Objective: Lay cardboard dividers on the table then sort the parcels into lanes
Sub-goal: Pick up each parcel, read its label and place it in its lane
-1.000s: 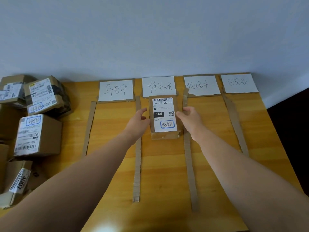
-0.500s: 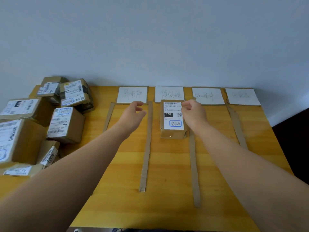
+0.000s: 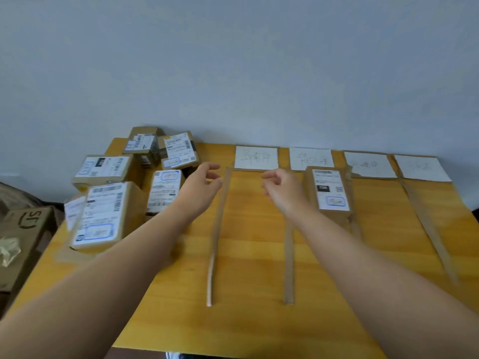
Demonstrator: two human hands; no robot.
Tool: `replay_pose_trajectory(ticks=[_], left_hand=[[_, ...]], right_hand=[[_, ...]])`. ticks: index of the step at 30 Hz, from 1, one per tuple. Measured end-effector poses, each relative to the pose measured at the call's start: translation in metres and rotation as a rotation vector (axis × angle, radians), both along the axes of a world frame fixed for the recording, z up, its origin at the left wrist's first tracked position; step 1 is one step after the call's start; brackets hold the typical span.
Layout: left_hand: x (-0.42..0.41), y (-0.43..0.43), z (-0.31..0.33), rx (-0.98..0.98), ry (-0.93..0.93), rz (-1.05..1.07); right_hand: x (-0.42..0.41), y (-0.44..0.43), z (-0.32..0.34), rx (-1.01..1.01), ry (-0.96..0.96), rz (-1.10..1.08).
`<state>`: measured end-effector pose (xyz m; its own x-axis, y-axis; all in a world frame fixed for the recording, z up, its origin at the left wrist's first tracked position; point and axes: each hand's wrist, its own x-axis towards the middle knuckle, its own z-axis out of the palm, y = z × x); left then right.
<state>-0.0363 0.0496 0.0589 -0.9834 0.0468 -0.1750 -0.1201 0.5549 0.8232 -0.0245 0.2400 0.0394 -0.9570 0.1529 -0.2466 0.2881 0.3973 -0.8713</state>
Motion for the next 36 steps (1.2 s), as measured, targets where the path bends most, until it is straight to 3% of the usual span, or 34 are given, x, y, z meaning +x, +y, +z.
replay_pose_trajectory(ticks=[11,18,25,29,33,36], left_hand=[[-0.033,-0.177,0.020,-0.071,0.049,-0.094],[-0.023,-0.236,-0.002,-0.104,-0.046,-0.072],[-0.010,-0.262,-0.025,0.168,-0.437,0.107],[-0.006,-0.254,-0.026,0.315,-0.429,0.106],[-0.005,-0.237,-0.007,0.533,-0.299,0.113],[-0.009,-0.227,0.008,0.641,-0.254,0.058]], right_hand=[[0.002,-0.187,-0.012,-0.176,-0.053,-0.134],[0.008,-0.239,-0.012,-0.234,-0.142,-0.045],[0.016,-0.266,-0.015,-0.312,-0.333,0.050],[0.023,-0.274,-0.019,-0.378,-0.297,0.006],[0.028,-0.269,-0.013,-0.562,-0.140,-0.062],[0.027,-0.254,0.002,-0.582,-0.028,-0.101]])
